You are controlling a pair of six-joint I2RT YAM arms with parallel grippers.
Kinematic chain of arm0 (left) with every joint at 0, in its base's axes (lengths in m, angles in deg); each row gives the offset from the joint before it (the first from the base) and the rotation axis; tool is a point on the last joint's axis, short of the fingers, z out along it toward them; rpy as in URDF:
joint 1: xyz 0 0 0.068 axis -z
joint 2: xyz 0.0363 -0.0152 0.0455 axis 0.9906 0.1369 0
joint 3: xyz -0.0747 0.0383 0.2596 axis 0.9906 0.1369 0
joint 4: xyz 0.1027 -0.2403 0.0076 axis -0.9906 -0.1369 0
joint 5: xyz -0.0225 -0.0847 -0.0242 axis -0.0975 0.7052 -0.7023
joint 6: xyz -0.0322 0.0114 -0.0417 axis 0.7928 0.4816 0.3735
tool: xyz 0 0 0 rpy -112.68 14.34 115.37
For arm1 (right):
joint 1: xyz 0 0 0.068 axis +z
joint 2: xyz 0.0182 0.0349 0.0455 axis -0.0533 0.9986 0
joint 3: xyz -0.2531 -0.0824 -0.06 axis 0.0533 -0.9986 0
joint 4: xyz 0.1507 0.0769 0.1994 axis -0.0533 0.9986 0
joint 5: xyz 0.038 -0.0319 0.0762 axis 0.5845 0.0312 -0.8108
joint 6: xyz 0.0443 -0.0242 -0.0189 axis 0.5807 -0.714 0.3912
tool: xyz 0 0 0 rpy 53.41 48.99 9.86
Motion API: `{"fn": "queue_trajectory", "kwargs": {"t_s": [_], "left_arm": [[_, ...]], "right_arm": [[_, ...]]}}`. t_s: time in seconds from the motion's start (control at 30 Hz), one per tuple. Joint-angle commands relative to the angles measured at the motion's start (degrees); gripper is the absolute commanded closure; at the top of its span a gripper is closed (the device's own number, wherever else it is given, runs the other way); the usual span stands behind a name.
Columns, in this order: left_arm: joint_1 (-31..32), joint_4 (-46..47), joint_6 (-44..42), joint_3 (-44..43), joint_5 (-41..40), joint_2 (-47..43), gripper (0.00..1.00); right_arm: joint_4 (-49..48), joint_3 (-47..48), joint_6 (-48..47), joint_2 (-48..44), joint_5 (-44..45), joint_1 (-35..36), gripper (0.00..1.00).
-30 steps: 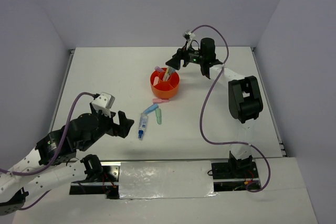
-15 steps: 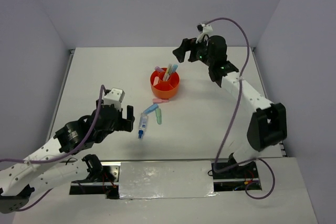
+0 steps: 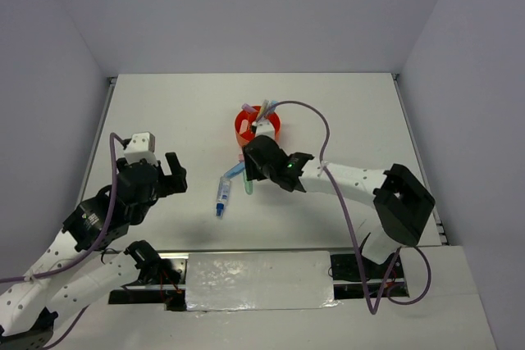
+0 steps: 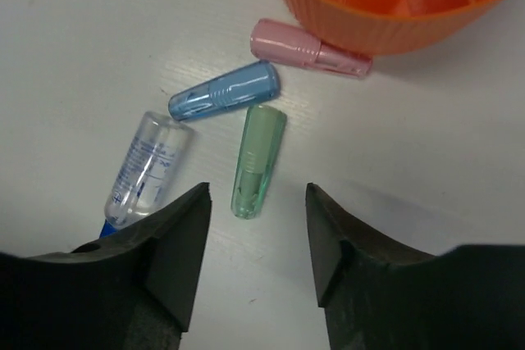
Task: Sort the stationery into containers
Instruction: Pick up the stationery from the center of the board.
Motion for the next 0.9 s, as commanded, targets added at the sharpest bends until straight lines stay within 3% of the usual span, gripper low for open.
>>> {"fn": "queue_trajectory", "kwargs": {"t_s": [0.0, 0.13, 0.37, 0.87], "left_arm": [[-0.3, 1.0, 0.5, -0.9, -0.9, -0.6, 0.01], [-0.2, 1.7, -0.2, -0.5, 0.3, -0.4, 0.01], [-0.2, 2.1, -1.0, -0.6, 1.5, 1.2, 0.01], [-0.2, 3.0, -1.9, -0.5, 3.3, 1.5, 0.01]], "right_arm": [[1.3, 1.8, 4.9, 3.1, 5.3, 3.5, 0.45], [1.9, 2.4, 5.9, 5.8, 5.7, 6.4, 0.52], [4.6, 5.8, 6.0, 13.4, 6.6, 6.5, 0.55], [4.2, 9.0, 4.8, 20.8, 5.2, 5.5, 0.54]]}}
